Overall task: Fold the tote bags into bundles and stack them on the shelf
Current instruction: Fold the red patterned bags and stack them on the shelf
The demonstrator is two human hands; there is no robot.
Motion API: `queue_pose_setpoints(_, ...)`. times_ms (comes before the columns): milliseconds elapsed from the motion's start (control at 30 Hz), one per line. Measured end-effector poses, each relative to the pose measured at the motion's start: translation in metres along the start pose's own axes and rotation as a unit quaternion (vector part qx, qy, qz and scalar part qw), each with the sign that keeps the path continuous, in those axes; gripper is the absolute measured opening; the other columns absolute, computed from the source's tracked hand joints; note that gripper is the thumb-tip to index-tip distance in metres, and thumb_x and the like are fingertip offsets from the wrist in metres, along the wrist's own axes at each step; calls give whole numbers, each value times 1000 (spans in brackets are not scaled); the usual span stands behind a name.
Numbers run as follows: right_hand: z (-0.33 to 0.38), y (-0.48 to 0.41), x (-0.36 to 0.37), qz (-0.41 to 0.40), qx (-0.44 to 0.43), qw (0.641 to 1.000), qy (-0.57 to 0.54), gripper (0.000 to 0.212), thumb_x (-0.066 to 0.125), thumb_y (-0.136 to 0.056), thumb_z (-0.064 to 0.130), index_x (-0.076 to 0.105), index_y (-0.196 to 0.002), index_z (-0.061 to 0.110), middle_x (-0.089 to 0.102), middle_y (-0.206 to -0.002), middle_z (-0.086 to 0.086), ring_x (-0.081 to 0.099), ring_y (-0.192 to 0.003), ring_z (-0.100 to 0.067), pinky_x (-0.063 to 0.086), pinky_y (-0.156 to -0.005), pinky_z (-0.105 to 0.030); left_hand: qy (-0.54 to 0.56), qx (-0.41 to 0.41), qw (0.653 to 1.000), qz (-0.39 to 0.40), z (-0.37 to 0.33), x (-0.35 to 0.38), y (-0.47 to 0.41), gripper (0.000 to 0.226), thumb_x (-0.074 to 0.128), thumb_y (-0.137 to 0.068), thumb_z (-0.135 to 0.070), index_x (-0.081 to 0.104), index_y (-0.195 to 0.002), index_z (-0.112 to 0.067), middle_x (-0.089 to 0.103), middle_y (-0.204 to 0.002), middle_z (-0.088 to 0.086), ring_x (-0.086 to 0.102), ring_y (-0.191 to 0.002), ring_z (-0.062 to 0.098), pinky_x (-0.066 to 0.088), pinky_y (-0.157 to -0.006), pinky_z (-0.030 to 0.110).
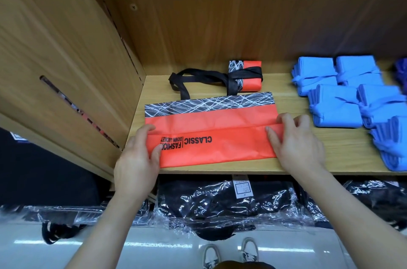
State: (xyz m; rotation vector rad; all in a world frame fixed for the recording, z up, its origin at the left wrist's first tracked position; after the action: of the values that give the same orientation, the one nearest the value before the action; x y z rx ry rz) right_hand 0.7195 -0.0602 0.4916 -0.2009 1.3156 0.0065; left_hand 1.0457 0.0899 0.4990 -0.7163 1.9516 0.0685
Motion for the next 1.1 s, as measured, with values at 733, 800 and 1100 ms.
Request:
queue_pose_setpoints(733, 10, 27, 10, 166, -329, 924, -103, 79, 57, -70, 77, 47, -139, 40, 41, -145, 21, 31, -134, 8, 20, -115, -18, -39, 168, 968, 181, 6, 4, 16, 68, 79, -77, -13, 52, -136, -32, 45, -140, -21, 41, -135, 5, 29, -114, 26)
queue_pose_setpoints(800, 8, 25, 3, 163, -311, 920, -172, 65, 62, -74, 69, 57, -130, 38, 55, -136, 17, 42, -129, 8, 28, -113, -19, 10, 146, 973, 178, 7, 0, 13, 63, 77, -75, 1, 61, -128, -30, 55, -131, -19, 49, -127, 2, 26, -111, 12)
queue_pose_setpoints(1100, -17, 1, 0, 171, -49, 919, -352, 7, 76, -79, 31, 73, -74, 30, 67, -59, 21, 56, -54, 10, 40, -53, -7, 151, -68, 982, 91, 22, -9, 2, 7, 70, -87, -25, 66, -88, -31, 68, -73, -15, 63, -74, 6, 46, -65, 20)
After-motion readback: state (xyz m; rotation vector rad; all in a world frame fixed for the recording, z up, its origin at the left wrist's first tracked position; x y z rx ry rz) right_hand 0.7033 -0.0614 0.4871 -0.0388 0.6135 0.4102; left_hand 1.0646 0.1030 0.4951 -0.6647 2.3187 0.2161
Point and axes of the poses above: each hand's wrist, its own y-axis away from the middle knuckle, its own x-axis out of the palm, z = x × y, the point moved 10 cm from there along -y, towards the middle knuckle
